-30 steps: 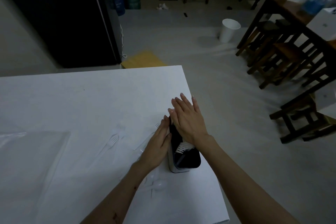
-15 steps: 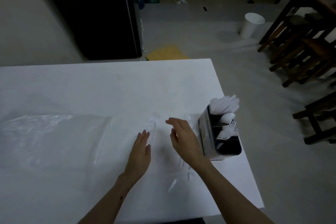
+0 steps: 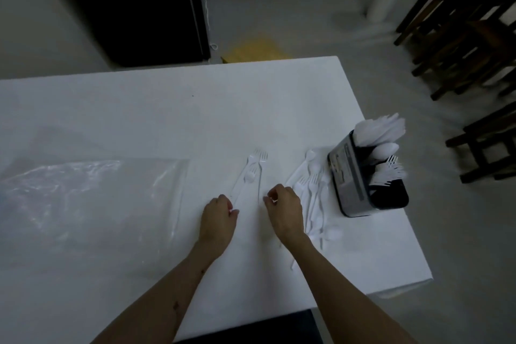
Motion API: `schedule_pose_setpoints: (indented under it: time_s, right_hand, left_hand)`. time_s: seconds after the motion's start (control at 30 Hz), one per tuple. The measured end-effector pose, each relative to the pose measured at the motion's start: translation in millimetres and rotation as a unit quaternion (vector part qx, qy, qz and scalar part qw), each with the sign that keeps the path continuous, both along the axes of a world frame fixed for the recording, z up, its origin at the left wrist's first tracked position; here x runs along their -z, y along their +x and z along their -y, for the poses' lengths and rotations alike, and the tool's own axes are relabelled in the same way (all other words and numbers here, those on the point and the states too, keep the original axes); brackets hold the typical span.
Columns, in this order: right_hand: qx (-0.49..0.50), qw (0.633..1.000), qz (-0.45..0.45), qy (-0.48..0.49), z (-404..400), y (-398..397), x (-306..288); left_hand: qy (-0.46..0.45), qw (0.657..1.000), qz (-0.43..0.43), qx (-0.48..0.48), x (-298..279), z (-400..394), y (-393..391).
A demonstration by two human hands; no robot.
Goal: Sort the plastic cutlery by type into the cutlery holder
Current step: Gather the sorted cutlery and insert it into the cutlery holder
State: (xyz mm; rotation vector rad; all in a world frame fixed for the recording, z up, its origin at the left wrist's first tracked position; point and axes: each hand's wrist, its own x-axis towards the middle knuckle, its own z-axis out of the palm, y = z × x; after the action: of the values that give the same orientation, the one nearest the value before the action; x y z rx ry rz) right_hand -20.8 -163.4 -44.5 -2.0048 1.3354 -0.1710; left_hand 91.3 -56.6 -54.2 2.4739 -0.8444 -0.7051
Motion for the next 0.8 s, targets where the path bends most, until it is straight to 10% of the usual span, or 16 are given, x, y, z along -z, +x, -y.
schedule_pose_setpoints:
  time_s: [0.37,0.8]
  right_hand:
    - [0.148,0.987,-0.054,-0.012,14,-32,-1]
    - [0.026,0.997,-0.078,0.008,1,-31,1]
  left_hand:
    - [-0.053,0.983,-0.158,0.080,-3,-7,-38]
    - [-0.088,0.981,-0.173,-0.024,-8,-2,-31]
